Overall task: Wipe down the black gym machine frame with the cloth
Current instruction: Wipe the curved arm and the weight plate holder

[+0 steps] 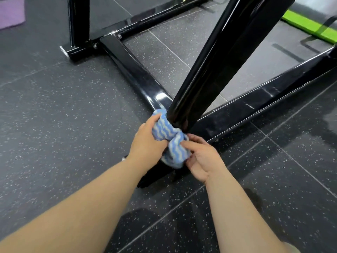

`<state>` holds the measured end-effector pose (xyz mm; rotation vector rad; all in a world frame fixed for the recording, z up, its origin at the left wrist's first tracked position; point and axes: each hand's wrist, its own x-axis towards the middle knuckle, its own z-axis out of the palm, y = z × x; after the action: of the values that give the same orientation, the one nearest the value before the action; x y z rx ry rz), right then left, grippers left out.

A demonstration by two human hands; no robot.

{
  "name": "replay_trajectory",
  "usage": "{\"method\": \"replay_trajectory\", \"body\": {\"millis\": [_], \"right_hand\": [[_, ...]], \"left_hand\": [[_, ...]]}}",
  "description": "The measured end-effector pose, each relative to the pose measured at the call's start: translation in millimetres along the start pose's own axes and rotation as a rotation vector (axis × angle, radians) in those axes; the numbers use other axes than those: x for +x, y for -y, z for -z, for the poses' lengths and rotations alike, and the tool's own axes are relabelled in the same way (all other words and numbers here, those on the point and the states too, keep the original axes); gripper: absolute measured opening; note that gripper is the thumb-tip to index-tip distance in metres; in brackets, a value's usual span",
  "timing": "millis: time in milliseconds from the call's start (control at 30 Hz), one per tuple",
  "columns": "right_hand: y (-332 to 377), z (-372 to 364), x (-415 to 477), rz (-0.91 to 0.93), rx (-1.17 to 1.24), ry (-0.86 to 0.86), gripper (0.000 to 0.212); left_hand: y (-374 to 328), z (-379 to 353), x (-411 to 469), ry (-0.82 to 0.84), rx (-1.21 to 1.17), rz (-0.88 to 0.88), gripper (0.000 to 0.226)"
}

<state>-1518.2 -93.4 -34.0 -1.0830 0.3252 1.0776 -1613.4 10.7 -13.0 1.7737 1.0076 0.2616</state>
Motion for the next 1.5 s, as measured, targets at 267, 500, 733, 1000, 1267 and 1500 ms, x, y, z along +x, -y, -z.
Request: {"method": "replay_trajectory", "body": {"millis": [267, 500, 733, 1000, 1267, 1500], "right_hand": [[17, -22, 13, 0.485, 0.096, -0.498, 0.027], [-61, -52, -13, 0.468, -0.190, -0.280, 0.034], [-9, -48, 25, 0.590, -0.166, -0.391, 0.038], [34, -22, 38, 0.411, 0.188, -0.133, 0.013], [-4, -18, 57, -0.005, -0.239, -0.167, 0.041], [12, -18, 43, 0.196, -0.046, -0.121, 0.021]], "left_hand": [[-9, -1, 2, -0.183, -0.383, 0.051, 0.030], [-1, -6, 4, -0.068, -0.521, 0.063, 0.031], [4, 17, 12, -0.083, -0.621, 0.118, 0.032], [5, 12, 12, -0.007, -0.449, 0.117, 0.034], [11, 4, 13, -0.057, -0.427, 0.162, 0.043], [16, -3, 11, -0.083, -0.429, 0.150, 0.055]]}}
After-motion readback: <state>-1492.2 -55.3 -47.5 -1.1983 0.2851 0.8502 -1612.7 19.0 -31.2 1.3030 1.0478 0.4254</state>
